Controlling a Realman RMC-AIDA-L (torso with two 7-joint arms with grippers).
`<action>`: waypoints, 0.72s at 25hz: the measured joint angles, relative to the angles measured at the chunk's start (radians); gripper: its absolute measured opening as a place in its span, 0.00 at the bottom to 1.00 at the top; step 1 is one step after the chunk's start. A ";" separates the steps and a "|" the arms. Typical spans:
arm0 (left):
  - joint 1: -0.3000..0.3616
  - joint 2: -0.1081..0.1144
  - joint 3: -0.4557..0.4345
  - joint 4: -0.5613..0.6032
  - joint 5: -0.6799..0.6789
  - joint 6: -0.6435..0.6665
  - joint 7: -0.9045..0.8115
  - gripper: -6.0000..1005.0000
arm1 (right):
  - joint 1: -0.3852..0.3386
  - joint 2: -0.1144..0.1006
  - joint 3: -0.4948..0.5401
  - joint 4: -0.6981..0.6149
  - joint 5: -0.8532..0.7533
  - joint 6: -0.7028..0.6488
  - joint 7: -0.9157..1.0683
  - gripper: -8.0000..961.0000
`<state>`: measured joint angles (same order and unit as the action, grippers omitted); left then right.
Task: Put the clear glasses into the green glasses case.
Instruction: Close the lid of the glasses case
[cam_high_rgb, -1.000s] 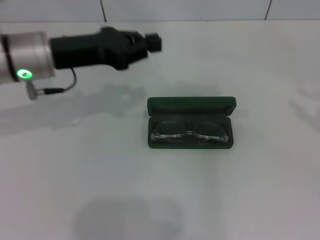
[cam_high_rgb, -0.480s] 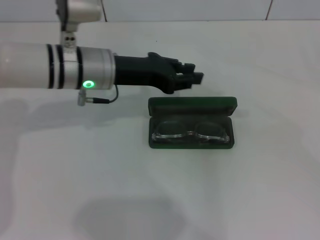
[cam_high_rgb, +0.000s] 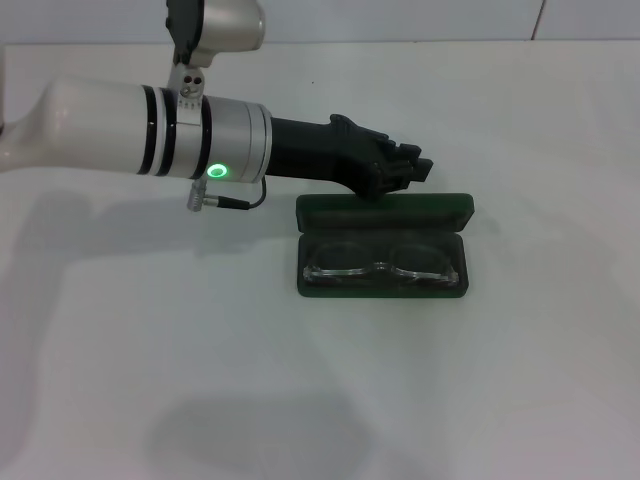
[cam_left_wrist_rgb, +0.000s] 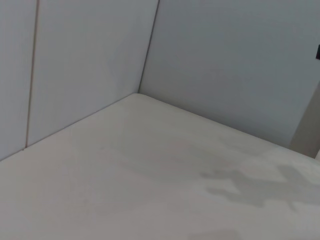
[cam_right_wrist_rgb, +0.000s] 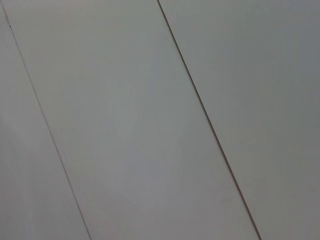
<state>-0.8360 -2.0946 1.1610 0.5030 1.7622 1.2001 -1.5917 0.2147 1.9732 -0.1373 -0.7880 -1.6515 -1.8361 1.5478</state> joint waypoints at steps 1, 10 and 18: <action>0.000 0.000 0.000 0.000 0.000 -0.002 -0.002 0.27 | 0.004 0.000 -0.001 0.007 -0.002 0.004 -0.004 0.46; -0.017 -0.002 0.004 -0.052 0.005 -0.076 -0.001 0.22 | 0.029 -0.004 -0.003 0.052 -0.031 0.036 -0.037 0.46; -0.013 -0.002 0.036 -0.056 0.002 -0.082 -0.002 0.22 | 0.034 -0.006 -0.004 0.089 -0.033 0.052 -0.064 0.46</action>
<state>-0.8486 -2.0967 1.1971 0.4465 1.7639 1.1178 -1.5932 0.2488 1.9667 -0.1412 -0.6987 -1.6846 -1.7840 1.4836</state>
